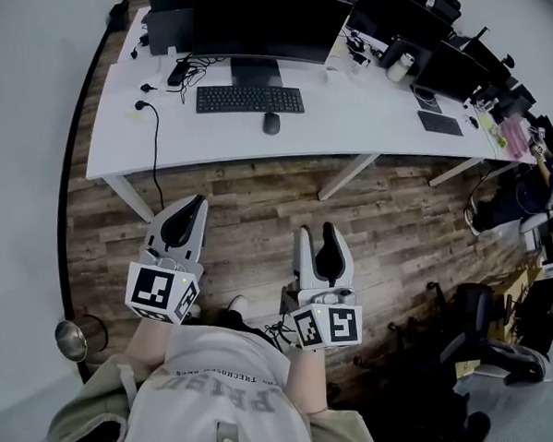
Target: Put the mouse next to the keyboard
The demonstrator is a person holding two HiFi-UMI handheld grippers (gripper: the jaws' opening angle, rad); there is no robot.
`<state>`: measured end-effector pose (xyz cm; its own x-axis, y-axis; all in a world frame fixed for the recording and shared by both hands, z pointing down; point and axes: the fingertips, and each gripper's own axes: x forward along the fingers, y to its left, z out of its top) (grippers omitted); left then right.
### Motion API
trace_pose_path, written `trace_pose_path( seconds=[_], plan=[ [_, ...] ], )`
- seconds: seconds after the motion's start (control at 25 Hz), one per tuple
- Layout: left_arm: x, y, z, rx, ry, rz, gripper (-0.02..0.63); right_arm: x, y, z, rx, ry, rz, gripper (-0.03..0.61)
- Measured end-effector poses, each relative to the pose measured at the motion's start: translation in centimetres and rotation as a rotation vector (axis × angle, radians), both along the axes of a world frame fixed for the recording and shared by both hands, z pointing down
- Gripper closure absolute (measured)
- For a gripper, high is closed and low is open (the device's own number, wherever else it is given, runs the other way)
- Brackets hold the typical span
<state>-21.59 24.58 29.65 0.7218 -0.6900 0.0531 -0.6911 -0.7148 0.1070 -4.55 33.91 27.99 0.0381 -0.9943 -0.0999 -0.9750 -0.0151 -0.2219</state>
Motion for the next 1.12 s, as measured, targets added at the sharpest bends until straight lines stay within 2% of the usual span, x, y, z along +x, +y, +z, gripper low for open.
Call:
trace_pose_path(
  seconds=[0.04, 0.08, 0.12, 0.16, 0.24, 0.6, 0.72, 1.12],
  plan=[
    [0.6, 0.0, 0.0, 0.002, 0.005, -0.003, 0.592, 0.7, 0.0, 0.0, 0.005, -0.018, -0.023, 0.295],
    [1.2, 0.1, -0.1, 0.0, 0.014, -0.001, 0.481, 1.5, 0.1, 0.1, 0.008, -0.025, -0.033, 0.216],
    [1.7, 0.2, -0.2, -0.005, 0.026, 0.003, 0.362, 2.4, 0.2, 0.1, 0.011, -0.026, -0.035, 0.212],
    [2.1, 0.3, -0.4, -0.008, 0.038, 0.006, 0.282, 3.2, 0.4, 0.2, 0.014, -0.025, -0.033, 0.205],
    [2.6, 0.7, -0.9, -0.007, 0.052, 0.005, 0.225, 4.7, 0.7, 0.5, 0.022, -0.03, -0.028, 0.19],
    [2.5, -0.5, -0.7, 0.0, -0.022, -0.052, 0.206, 6.5, -0.6, 1.3, 0.023, -0.044, -0.056, 0.189],
    [2.7, -1.9, 0.0, -0.015, -0.017, -0.069, 0.206, 6.9, -1.6, 1.4, 0.014, -0.037, -0.056, 0.19],
    [7.3, -10.1, 1.1, -0.031, 0.005, -0.014, 0.206, 10.3, -7.8, 1.5, -0.003, 0.002, -0.005, 0.19]
  ],
)
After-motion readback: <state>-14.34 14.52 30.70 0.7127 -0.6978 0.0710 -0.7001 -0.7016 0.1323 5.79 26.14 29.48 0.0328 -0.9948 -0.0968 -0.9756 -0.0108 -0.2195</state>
